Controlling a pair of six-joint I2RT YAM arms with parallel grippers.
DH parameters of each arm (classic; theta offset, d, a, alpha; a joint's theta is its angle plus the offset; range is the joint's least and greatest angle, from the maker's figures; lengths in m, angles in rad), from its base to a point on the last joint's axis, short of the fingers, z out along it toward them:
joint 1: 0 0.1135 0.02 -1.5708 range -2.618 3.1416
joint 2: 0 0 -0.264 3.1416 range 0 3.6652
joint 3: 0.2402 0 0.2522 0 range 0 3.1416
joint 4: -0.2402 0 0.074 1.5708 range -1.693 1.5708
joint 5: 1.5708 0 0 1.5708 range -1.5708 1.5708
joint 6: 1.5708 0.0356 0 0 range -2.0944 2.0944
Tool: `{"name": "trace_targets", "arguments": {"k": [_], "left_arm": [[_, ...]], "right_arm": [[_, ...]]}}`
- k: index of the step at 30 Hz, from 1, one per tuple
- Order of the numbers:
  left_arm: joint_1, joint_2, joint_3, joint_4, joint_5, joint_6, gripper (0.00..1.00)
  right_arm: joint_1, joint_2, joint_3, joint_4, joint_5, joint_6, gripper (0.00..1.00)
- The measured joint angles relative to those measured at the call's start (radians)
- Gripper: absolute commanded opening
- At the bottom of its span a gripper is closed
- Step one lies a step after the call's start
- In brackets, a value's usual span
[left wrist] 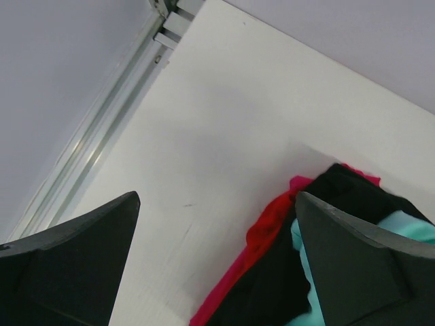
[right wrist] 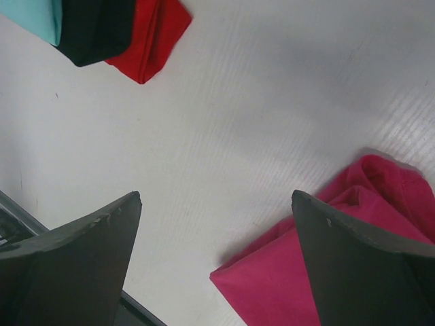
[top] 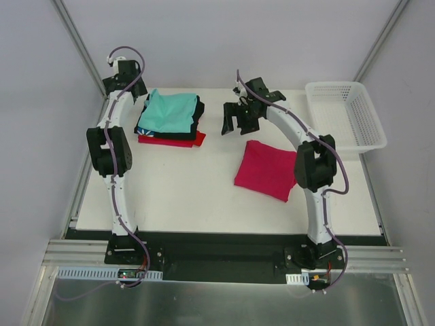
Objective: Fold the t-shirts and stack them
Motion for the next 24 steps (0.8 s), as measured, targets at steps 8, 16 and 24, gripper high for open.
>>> {"name": "trace_targets", "arguments": {"k": [8,16,24], "left_arm": [[0.042,0.082,0.117,-0.005,0.012,-0.024,0.34],[0.05,0.122,0.106,-0.074,0.119,-0.126,0.0],[0.061,0.243,0.125,-0.152,0.333,-0.244,0.0]], "right_arm": [[-0.011,-0.024,-0.163,0.027,-0.02,-0.008,0.96],[-0.011,-0.081,-0.212,0.029,-0.04,-0.006,0.96],[-0.011,-0.161,-0.264,0.046,-0.069,-0.005,0.96]]}}
